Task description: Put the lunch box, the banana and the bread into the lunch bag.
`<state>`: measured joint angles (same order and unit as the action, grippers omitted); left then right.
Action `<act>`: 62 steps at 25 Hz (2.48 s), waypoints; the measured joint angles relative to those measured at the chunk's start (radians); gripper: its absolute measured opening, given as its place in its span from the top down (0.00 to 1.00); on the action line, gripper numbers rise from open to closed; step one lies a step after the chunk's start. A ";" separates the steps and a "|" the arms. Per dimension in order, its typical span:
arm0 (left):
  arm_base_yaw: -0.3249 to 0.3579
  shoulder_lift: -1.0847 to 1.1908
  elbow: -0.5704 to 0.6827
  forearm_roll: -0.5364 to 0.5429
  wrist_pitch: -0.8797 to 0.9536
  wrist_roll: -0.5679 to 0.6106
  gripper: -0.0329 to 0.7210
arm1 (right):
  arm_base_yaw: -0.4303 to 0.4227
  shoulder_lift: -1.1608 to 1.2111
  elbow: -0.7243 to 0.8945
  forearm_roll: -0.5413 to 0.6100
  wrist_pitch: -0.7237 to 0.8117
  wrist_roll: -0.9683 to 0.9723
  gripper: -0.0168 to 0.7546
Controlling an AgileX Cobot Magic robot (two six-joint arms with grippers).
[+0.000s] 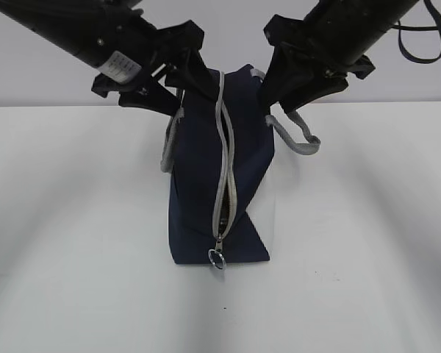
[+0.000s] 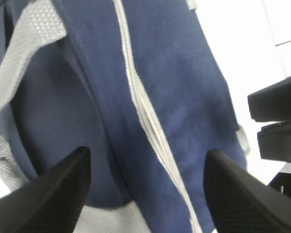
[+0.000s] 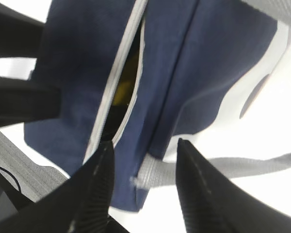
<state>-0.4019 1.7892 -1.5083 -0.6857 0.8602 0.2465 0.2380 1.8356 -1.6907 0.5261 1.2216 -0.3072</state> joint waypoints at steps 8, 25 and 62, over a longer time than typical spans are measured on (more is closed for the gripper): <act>0.000 -0.158 0.005 0.095 0.032 0.024 0.30 | 0.000 -0.248 0.333 0.017 -0.179 -0.090 0.56; 0.000 -0.377 0.383 0.096 -0.017 0.089 0.34 | 0.000 -0.458 0.983 0.597 -0.388 -1.000 0.57; 0.000 -0.397 0.401 0.087 -0.022 0.092 0.38 | 0.103 0.065 0.889 1.022 -0.426 -1.833 0.45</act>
<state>-0.4019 1.3925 -1.1074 -0.5985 0.8381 0.3386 0.3412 1.9002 -0.8020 1.5484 0.7958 -2.1406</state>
